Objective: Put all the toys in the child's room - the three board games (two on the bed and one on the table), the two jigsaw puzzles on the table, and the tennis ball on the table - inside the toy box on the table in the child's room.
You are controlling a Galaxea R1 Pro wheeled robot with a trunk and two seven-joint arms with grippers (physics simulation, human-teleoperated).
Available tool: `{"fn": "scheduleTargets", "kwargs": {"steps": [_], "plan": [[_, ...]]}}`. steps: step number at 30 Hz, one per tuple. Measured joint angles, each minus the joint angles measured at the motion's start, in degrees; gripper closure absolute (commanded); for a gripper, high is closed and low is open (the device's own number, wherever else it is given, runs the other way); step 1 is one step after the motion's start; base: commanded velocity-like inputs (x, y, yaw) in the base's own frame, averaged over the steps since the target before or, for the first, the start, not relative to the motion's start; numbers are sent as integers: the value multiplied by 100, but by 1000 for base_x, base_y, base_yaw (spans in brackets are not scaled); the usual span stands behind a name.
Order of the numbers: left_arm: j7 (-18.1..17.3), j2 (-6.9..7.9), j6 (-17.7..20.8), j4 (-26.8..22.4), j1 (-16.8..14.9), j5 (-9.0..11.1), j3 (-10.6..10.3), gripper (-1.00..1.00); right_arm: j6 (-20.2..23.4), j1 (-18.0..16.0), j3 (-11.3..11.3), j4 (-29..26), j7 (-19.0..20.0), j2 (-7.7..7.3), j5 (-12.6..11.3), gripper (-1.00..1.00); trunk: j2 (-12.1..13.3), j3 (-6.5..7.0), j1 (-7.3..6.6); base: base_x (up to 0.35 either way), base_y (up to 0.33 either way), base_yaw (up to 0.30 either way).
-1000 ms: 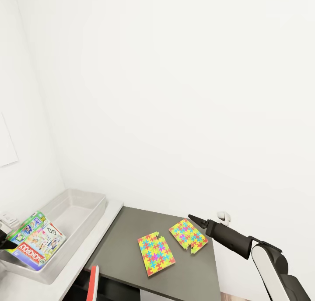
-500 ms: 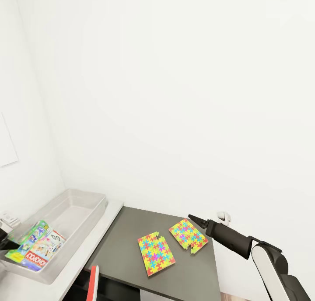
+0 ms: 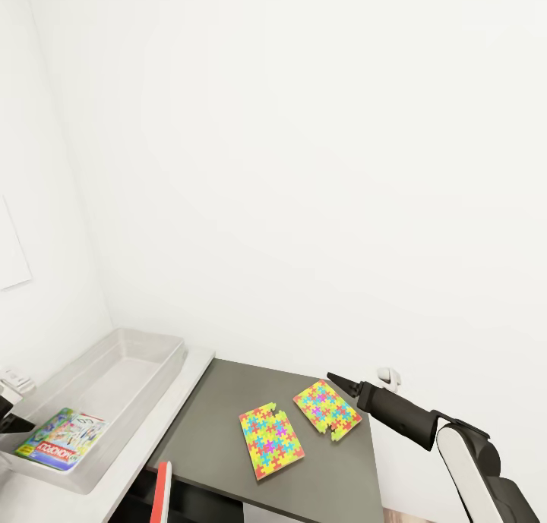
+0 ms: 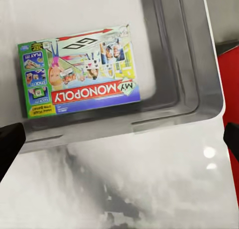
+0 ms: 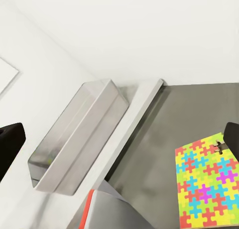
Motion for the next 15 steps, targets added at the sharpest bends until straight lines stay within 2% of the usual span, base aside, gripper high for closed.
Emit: {"fn": "scheduleTargets", "kwargs": {"steps": [3, 5, 11, 13, 15], "plan": [[0, 0, 1, -3, -3, 0, 5, -100, 0, 0, 0, 0, 0, 0, 3, -100, 0, 0, 0, 0, 0, 0], [-5, 1, -2, -7, -7, 0, 81, -100, 0, 0, 0, 0, 0, 0, 1, -100, 0, 0, 0, 0, 0, 0], [-44, 1, -37, -16, -189, 7, 515, -100, 0, 0, 0, 0, 0, 0, 0, -100, 0, 0, 0, 0, 0, 0], [-143, 1, -30, -17, -220, 9, 609, -100, 0, 0, 0, 0, 0, 0, 0, -100, 0, 0, 0, 0, 0, 0], [-410, 1, -13, -31, -239, 11, 702, -100, 0, 0, 0, 0, 0, 0, -2, -100, 0, 0, 0, 0, 0, 0]]}}
